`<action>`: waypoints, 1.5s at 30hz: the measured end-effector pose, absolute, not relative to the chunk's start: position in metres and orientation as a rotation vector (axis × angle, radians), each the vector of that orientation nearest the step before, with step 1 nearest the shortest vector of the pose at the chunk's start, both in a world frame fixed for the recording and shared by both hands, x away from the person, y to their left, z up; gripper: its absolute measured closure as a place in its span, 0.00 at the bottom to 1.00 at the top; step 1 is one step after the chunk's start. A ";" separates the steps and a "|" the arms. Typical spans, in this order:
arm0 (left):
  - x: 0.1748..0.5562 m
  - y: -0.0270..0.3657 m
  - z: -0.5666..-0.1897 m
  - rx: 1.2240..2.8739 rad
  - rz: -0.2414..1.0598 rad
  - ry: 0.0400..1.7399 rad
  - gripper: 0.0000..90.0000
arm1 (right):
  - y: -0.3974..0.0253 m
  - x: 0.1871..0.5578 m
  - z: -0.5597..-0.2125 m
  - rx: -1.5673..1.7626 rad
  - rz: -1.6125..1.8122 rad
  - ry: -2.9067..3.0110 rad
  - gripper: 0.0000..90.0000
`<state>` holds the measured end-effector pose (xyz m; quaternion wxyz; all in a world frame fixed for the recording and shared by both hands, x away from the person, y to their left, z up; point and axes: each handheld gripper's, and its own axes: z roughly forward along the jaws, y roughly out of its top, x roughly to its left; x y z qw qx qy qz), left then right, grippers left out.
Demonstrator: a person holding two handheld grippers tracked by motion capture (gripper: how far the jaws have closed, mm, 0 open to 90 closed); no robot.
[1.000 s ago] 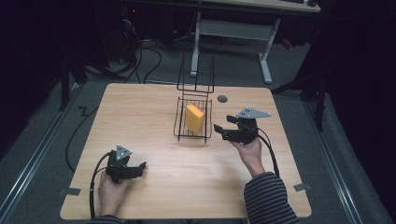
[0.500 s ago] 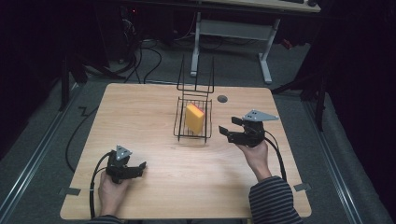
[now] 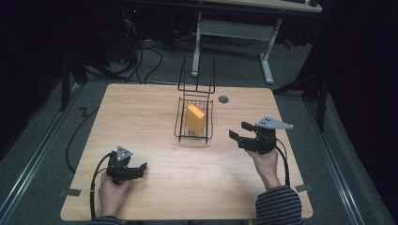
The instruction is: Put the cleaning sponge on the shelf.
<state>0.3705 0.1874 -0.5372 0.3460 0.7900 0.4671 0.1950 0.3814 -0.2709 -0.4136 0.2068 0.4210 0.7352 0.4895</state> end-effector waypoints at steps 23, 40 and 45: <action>0.370 0.187 -0.537 2.050 0.507 1.212 0.18 | -0.308 0.350 -0.425 1.222 1.401 1.938 0.38; 0.370 0.187 -0.537 2.050 0.507 1.212 0.18 | -0.323 0.337 -0.444 1.285 1.393 1.900 0.39; 0.370 0.187 -0.537 2.050 0.507 1.212 0.18 | -0.325 0.334 -0.452 1.305 1.392 1.900 0.40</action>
